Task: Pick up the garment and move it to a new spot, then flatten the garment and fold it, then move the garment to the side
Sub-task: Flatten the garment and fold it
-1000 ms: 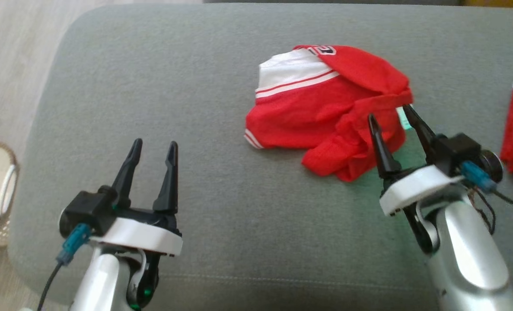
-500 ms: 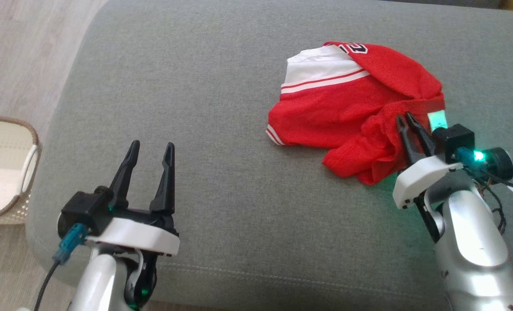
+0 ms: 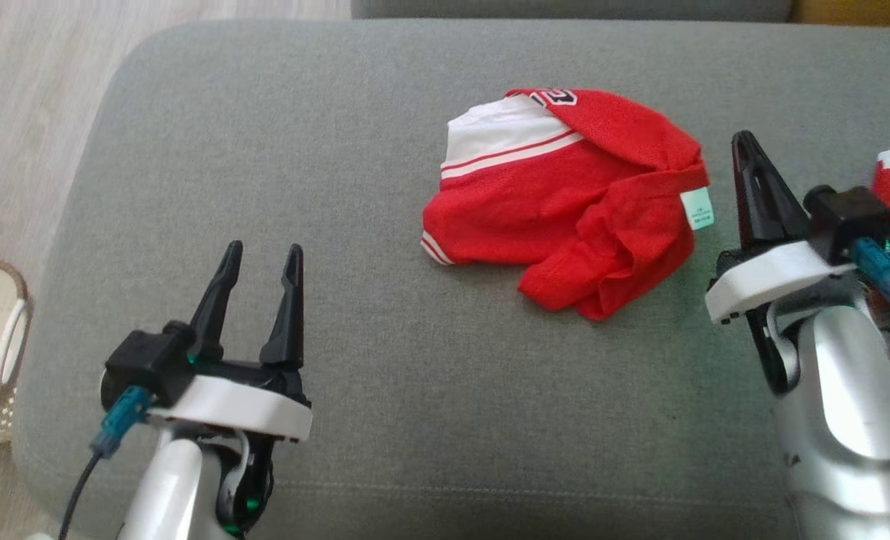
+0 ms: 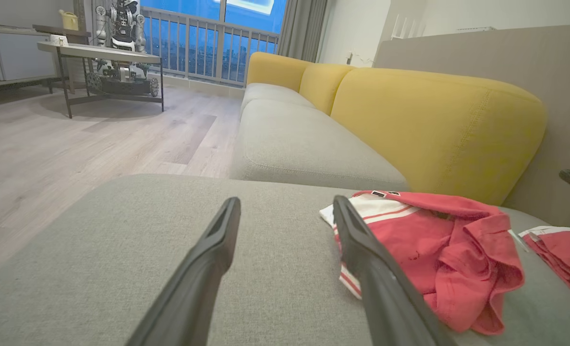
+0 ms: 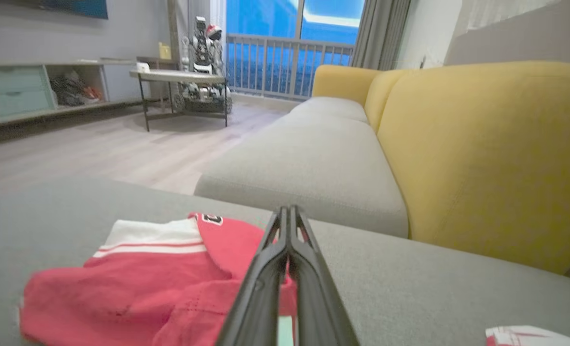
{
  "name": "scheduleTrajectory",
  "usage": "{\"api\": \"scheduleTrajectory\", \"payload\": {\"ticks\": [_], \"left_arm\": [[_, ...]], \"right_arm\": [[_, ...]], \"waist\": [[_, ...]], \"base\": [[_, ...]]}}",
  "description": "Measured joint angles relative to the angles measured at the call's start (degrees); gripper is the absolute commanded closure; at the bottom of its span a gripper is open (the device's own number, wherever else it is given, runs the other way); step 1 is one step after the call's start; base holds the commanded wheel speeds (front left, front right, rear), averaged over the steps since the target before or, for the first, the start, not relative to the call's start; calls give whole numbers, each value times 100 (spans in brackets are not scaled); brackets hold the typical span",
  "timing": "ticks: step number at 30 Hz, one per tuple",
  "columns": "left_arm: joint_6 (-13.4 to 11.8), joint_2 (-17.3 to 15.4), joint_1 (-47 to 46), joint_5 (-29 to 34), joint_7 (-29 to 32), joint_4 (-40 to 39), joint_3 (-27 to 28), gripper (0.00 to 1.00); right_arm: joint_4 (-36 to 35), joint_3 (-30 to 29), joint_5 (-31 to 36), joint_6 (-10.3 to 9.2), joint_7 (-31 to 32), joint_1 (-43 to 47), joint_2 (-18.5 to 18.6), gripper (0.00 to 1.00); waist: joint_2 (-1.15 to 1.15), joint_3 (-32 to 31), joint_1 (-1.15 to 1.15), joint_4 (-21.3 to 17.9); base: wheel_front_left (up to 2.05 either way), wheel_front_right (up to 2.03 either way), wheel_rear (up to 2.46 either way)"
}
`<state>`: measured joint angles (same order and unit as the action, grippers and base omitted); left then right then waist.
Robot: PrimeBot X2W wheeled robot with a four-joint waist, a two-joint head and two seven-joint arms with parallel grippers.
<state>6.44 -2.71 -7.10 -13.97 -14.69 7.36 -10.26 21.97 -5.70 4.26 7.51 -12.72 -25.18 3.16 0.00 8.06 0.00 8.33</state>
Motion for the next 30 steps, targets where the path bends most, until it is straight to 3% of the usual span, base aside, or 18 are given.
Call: {"api": "scheduleTrajectory", "payload": {"ticks": [11,16,17,18,19,30], "left_arm": [[-91,-1,403,-73,0,-91,137,0],[-142,-1,550,-40,0,-188,208,0],[-142,-1,591,-40,0,-189,211,0],[-151,-1,633,-40,0,-189,216,0],[-170,-1,674,-40,0,-189,223,0],[-190,-1,728,-13,0,-227,223,0]], "right_arm": [[-1556,140,-998,0,-118,1326,-10,100],[-1813,282,-1299,0,-151,2108,-20,100],[-1812,280,-1328,0,-151,2209,-26,93],[-1808,280,-1383,0,-151,2274,-27,28],[-1804,275,-1397,0,-152,2299,-27,0],[-1682,305,-1414,0,-174,2215,-30,0]], "waist": [[0,-350,0,-306],[0,-421,0,-425],[0,-424,0,-437],[0,-425,0,-444],[0,-427,0,-445],[0,-385,0,-336]], "base": [[0,0,0],[0,0,0],[0,0,0],[0,0,0],[0,0,0],[0,0,0]]}}
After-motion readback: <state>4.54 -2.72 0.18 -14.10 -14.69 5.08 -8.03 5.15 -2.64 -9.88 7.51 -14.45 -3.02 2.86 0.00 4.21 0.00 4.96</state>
